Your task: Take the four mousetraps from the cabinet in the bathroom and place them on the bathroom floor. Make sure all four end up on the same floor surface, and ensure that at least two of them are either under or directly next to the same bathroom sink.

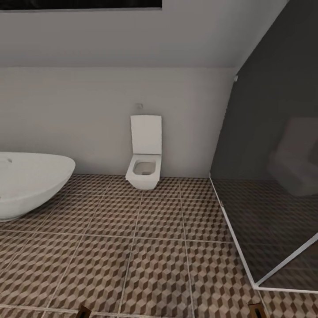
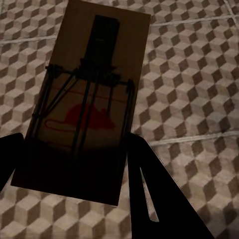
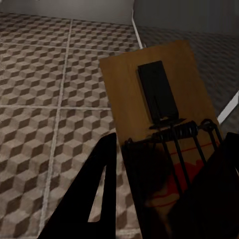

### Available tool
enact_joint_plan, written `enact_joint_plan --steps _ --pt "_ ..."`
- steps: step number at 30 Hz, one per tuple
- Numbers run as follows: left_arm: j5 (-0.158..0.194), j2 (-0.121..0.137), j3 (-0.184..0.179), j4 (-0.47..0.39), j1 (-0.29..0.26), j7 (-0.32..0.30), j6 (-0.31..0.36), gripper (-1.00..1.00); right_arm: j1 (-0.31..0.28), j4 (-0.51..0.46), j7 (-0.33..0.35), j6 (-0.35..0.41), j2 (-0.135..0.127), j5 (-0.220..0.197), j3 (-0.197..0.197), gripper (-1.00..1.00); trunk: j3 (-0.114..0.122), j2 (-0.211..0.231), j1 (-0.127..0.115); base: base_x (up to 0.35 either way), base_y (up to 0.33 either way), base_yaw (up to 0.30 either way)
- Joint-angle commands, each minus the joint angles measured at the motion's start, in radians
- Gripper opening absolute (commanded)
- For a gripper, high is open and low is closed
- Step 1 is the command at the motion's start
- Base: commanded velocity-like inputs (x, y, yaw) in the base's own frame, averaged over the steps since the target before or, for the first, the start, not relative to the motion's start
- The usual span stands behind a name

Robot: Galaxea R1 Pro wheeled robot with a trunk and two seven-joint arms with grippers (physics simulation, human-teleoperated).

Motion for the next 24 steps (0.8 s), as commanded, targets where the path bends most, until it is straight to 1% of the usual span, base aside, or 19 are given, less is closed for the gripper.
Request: enact_joint_plan --steps 1,24 --pt "0.007 0.000 -0.005 0.004 -0.002 -0.003 -0.005 -1.00 0.000 0.000 -0.003 -0.002 -0.001 -0.004 0.007 -1.00 -0.001 0.000 0.000 0.000 0.000 0.287" --pt "0.007 0.000 -0.005 0.004 -0.002 -0.003 -0.005 -1.00 0.000 0.000 -0.003 -0.002 0.000 -0.004 0.007 -1.00 -0.001 0.000 0.000 0.000 0.000 0.286"
